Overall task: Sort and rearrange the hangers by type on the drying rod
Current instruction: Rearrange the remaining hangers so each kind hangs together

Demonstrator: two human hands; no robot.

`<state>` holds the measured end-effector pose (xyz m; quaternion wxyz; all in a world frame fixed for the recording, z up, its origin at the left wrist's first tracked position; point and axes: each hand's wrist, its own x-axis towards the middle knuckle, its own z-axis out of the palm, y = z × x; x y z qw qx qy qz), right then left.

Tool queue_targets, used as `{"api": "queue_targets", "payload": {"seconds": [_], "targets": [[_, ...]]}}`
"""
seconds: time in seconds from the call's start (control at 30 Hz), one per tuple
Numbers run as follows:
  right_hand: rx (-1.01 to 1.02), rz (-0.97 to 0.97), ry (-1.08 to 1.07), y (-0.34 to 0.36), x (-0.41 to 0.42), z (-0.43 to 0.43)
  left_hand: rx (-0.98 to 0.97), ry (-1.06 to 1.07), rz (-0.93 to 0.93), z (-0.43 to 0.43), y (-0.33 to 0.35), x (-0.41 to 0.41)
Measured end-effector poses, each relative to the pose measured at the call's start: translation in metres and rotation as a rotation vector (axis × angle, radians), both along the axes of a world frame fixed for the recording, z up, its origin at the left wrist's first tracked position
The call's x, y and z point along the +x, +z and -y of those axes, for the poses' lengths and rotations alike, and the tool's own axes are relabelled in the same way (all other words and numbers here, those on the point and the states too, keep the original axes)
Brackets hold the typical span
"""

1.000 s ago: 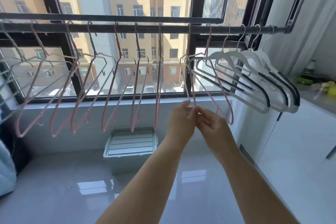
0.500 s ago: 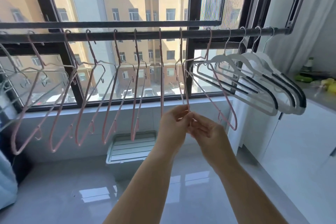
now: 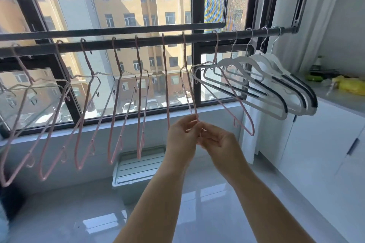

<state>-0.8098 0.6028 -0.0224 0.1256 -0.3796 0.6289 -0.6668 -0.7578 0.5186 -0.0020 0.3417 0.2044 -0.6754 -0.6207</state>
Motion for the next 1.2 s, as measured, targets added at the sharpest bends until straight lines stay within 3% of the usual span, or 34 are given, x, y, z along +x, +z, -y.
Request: {"api": "queue_targets", "payload": {"seconds": [0.07, 0.2, 0.3, 0.37, 0.43, 0.53, 0.6, 0.73, 0.93, 1.2], "targets": [[0.026, -0.013, -0.032, -0.001, 0.002, 0.002, -0.015, 0.009, 0.010, 0.001, -0.001, 0.000], [0.206, -0.219, -0.166, -0.002, -0.001, -0.007, -0.071, 0.016, 0.075, 0.001, -0.002, 0.001], [0.188, -0.426, -0.406, 0.008, -0.014, -0.029, -0.280, 0.156, 0.147, -0.006, 0.002, 0.001], [0.156, -0.544, -0.606, 0.016, -0.035, -0.043, -0.446, 0.245, 0.109, -0.020, 0.011, -0.001], [0.190, -0.552, -0.690, 0.019, -0.060, -0.053, -0.518, 0.206, 0.025, -0.036, 0.020, -0.011], [0.303, -0.258, -0.475, 0.020, -0.084, -0.056, -0.498, 0.090, 0.000, -0.050, 0.026, -0.041], [0.338, -0.146, -0.317, 0.016, -0.093, -0.054, -0.457, 0.025, 0.117, -0.054, 0.027, -0.066], [0.312, -0.228, -0.226, 0.007, -0.108, -0.052, -0.360, 0.003, 0.292, -0.059, 0.024, -0.110], [0.253, -0.371, -0.179, 0.002, -0.119, -0.055, -0.234, 0.152, 0.119, -0.060, 0.015, -0.129], [0.183, -0.437, -0.090, 0.005, -0.120, -0.045, -0.257, 0.250, 0.119, -0.051, 0.022, -0.122]]}}
